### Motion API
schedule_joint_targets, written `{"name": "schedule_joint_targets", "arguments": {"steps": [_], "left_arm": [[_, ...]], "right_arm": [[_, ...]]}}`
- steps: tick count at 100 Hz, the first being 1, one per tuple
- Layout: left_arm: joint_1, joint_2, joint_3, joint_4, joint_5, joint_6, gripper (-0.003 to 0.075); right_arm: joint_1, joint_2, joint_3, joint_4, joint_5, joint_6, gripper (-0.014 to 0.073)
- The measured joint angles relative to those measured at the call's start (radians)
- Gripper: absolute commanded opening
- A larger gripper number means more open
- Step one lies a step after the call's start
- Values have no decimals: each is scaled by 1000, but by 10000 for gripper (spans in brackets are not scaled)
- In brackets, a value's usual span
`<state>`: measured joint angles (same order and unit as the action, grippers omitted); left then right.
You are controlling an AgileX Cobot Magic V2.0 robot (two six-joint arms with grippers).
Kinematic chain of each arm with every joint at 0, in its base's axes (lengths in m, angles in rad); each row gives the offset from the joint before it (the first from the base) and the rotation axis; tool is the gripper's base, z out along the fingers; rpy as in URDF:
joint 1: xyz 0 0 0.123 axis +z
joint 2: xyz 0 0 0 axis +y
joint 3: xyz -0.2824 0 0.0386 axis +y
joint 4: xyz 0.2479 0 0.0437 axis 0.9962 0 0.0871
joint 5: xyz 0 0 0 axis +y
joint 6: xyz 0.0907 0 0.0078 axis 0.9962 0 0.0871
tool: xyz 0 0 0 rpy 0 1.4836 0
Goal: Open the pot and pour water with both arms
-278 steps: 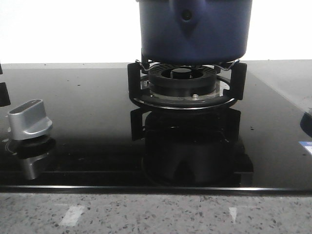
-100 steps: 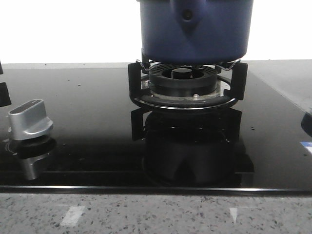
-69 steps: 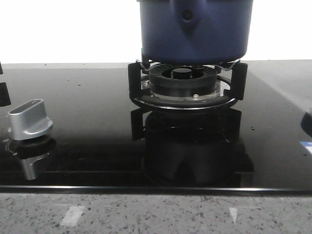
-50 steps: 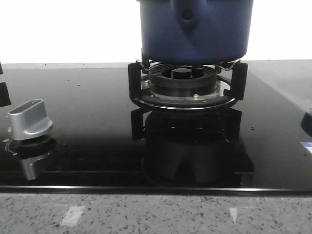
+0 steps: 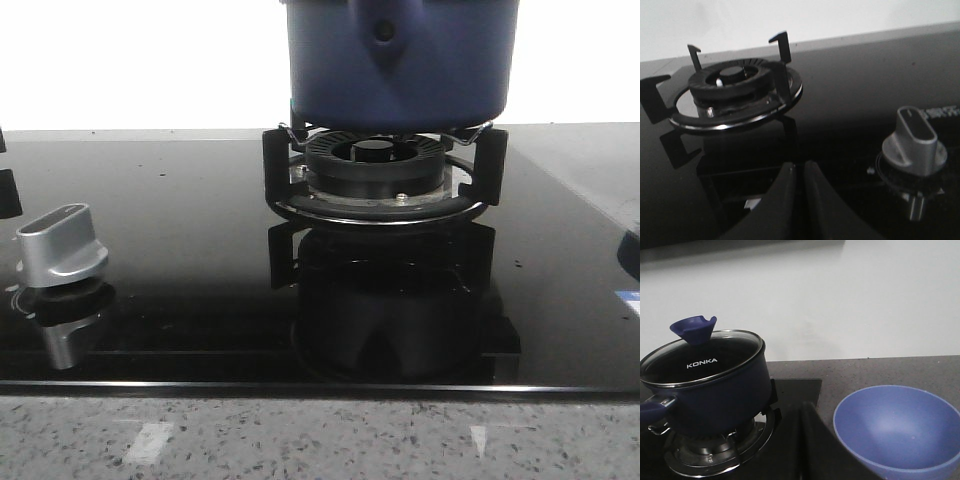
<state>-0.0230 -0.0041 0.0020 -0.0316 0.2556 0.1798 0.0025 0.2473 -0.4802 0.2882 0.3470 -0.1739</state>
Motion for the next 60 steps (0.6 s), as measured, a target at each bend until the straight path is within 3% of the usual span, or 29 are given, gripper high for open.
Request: {"name": "schedule_joint_targets", "arguments": {"steps": [12, 60], "left_arm": [[0, -1, 0, 6, 74, 0, -20], [0, -1, 0, 8, 79, 0, -20]], "right_arm": [[0, 0, 0, 0, 0, 0, -68], [0, -4, 0, 0, 0, 0, -68]]}}
